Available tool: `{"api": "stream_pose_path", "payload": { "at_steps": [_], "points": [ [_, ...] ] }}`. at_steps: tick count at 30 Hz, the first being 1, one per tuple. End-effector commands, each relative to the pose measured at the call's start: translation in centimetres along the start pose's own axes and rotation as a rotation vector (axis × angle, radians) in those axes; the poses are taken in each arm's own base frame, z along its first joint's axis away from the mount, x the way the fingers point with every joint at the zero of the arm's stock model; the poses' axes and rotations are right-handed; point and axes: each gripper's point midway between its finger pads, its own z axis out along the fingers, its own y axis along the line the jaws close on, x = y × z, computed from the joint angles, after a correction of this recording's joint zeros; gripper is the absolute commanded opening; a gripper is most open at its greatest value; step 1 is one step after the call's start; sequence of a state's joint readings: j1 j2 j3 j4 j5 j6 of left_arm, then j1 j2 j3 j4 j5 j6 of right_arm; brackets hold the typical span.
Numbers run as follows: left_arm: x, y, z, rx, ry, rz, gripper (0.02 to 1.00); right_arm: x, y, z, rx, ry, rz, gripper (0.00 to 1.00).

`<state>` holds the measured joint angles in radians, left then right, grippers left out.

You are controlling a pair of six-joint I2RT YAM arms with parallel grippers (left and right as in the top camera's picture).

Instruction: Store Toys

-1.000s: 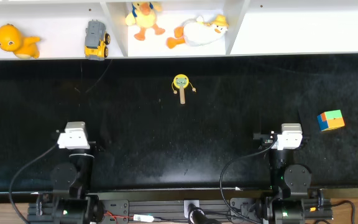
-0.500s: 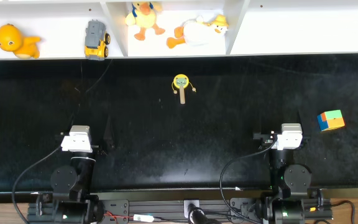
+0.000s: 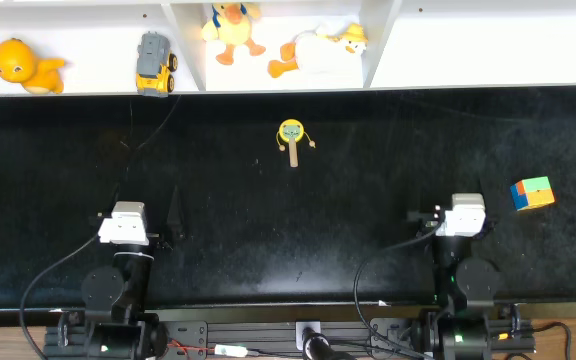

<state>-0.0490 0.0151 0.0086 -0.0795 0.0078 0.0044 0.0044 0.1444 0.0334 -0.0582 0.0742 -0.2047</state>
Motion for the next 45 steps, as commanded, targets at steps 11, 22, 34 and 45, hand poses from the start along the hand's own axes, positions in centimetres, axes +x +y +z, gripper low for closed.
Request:
{"api": "stream_pose_path", "payload": {
  "at_steps": [11, 22, 34, 45],
  "points": [
    [-0.1, -0.2, -0.1, 0.015, -0.007, 0.019, 0.998, 1.3, 9.0, -0.1, -0.206, 0.907, 0.377, 0.996],
    [-0.1, -0.2, -0.1, 0.015, -0.007, 0.018, 0.998, 2.9, 20.8, 3.1, -0.116, 1.061, 0.205, 0.974],
    [-0.1, -0.2, -0.1, 0.015, -0.007, 0.018, 0.998, 5.1, 27.2, 7.7, -0.061, 1.021, 0.088, 0.879],
    [-0.1, -0.2, -0.1, 0.015, -0.007, 0.019, 0.998, 7.5, 27.6, 8.6, 0.008, 1.045, 0.091, 0.779]
  ]
}}
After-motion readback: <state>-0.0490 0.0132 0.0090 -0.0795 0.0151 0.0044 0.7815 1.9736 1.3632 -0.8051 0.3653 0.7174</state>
